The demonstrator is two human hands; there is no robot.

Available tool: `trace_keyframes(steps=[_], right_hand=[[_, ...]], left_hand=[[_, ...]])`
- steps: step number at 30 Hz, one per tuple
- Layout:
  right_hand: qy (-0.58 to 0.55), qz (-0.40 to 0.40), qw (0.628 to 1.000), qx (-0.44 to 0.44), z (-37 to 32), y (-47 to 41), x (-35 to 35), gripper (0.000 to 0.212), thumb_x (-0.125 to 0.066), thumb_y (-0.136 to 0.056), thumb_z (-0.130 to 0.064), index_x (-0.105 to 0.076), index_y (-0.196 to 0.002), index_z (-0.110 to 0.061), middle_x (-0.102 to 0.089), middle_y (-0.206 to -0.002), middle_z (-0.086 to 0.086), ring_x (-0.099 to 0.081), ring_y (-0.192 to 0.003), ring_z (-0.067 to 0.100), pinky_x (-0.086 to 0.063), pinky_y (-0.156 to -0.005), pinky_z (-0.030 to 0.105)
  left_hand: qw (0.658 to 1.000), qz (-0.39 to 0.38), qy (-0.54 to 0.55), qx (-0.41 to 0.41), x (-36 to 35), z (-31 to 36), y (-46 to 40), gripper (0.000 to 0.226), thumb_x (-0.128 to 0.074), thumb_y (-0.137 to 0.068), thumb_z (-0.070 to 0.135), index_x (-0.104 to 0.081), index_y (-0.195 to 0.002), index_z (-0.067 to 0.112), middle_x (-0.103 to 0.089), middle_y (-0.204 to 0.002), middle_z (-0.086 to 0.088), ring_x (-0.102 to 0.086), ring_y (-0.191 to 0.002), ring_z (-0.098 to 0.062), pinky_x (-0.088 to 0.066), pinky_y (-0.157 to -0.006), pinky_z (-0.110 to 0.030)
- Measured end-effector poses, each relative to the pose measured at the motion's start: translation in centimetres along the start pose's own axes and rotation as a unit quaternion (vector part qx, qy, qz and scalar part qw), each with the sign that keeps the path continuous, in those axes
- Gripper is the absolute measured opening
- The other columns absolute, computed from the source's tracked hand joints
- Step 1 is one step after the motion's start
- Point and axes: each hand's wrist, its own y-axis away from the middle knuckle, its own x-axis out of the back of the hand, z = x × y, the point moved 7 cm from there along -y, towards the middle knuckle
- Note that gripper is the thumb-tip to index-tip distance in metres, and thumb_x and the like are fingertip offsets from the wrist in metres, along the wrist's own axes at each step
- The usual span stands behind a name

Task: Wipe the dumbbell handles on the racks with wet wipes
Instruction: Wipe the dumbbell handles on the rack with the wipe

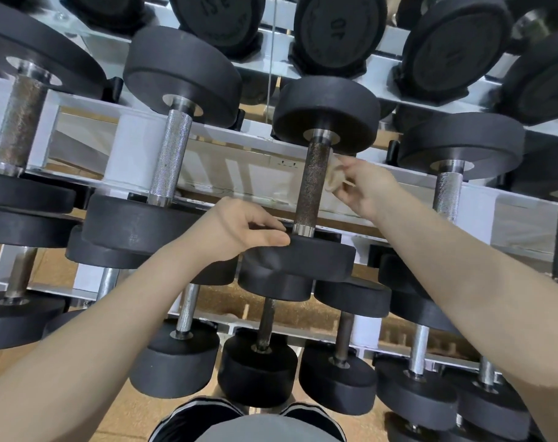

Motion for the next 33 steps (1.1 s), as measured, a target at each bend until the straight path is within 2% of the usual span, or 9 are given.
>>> trace_keyframes(steps=[5,8,12,17,19,22,26,31,33], right_hand=[[-0.096,-0.151,0.983,-0.031,-0.7,0.0,-1.8,0.036,-0.036,-0.092,0.001,-0.048,-0.125,-0.001,-0.062,-0.112,0.011,-0.063,-0.074,0.013,-0.056,-0.064,0.025],[0.036,-0.199,0.979,-0.023,-0.5,0.6,-1.4,0.035,-0.038,-0.086,0.015,-0.057,-0.106,-0.006,-0.07,-0.083,0.002,-0.067,-0.07,0.009,-0.056,-0.075,0.02],[0.11,-0.142,0.984,-0.004,-0.1,0.5,-0.9,0.029,-0.046,-0.084,0.018,-0.058,-0.097,-0.006,-0.07,-0.068,0.001,-0.067,-0.06,0.007,-0.056,-0.066,0.016],[0.282,-0.163,0.94,-0.102,3.7,3.2,1.3,0.028,-0.054,-0.081,0.015,-0.06,-0.102,-0.002,-0.07,-0.085,0.007,-0.068,-0.068,0.01,-0.056,-0.061,0.015],[0.227,-0.084,0.969,-0.055,2.6,2.6,1.7,0.036,-0.055,-0.081,0.016,-0.056,-0.116,0.003,-0.063,-0.103,0.015,-0.065,-0.079,0.016,-0.056,-0.066,0.018],[0.101,-0.002,0.994,0.035,-0.1,1.4,0.4,0.039,-0.049,-0.083,0.019,-0.051,-0.12,0.009,-0.06,-0.101,0.015,-0.061,-0.087,0.02,-0.052,-0.083,0.027],[0.168,0.003,0.985,0.046,0.4,2.3,-0.9,0.031,-0.047,-0.087,0.014,-0.055,-0.116,0.008,-0.058,-0.099,0.012,-0.059,-0.08,0.016,-0.055,-0.076,0.024],[0.338,-0.071,0.933,0.1,-0.1,6.8,0.9,0.022,-0.056,-0.083,0.011,-0.063,-0.093,-0.007,-0.062,-0.069,-0.004,-0.058,-0.059,0.001,-0.046,-0.053,0.006],[0.309,-0.12,0.935,0.127,-0.4,8.9,1.1,0.028,-0.057,-0.082,0.013,-0.063,-0.091,-0.012,-0.065,-0.061,-0.011,-0.059,-0.056,-0.003,-0.046,-0.057,0.008]], left_hand=[[1.0,0.017,0.013,0.003,0.0,0.3,0.3,0.013,-0.073,-0.074,0.02,-0.072,-0.086,0.024,-0.07,-0.083,0.005,-0.063,-0.082,-0.002,-0.047,-0.079,-0.017],[1.0,0.015,0.012,-0.003,0.0,0.2,0.3,0.02,-0.076,-0.068,0.036,-0.073,-0.085,0.026,-0.071,-0.082,0.006,-0.065,-0.082,-0.007,-0.05,-0.08,-0.023],[1.0,-0.001,0.015,-0.011,-0.1,0.2,0.2,0.041,-0.061,-0.058,0.059,-0.073,-0.085,0.031,-0.071,-0.079,0.012,-0.064,-0.079,0.0,-0.049,-0.076,-0.017],[1.0,0.002,-0.006,0.009,0.1,0.6,0.3,0.008,-0.073,-0.075,0.023,-0.074,-0.082,0.024,-0.071,-0.081,0.005,-0.064,-0.081,-0.006,-0.049,-0.082,-0.027],[1.0,-0.011,-0.002,0.013,0.2,0.8,0.3,0.006,-0.072,-0.075,0.022,-0.072,-0.079,0.027,-0.07,-0.079,0.011,-0.063,-0.077,-0.002,-0.05,-0.081,-0.024],[1.0,-0.021,-0.008,0.019,0.2,0.8,0.2,0.007,-0.071,-0.077,0.023,-0.073,-0.083,0.022,-0.07,-0.081,0.006,-0.062,-0.077,0.0,-0.048,-0.077,-0.017],[0.999,-0.025,-0.031,-0.007,0.0,1.0,0.3,0.013,-0.07,-0.079,0.021,-0.074,-0.091,0.016,-0.067,-0.082,0.009,-0.058,-0.072,0.013,-0.045,-0.075,-0.011],[0.995,-0.071,-0.062,0.013,-0.2,1.7,0.1,0.026,-0.067,-0.081,0.025,-0.069,-0.105,0.015,-0.065,-0.091,0.006,-0.058,-0.082,-0.003,-0.044,-0.078,-0.013],[0.995,-0.073,-0.059,-0.011,-0.1,3.3,-0.2,0.039,-0.066,-0.082,0.027,-0.059,-0.12,0.018,-0.062,-0.101,0.009,-0.057,-0.098,-0.006,-0.043,-0.089,-0.013]])
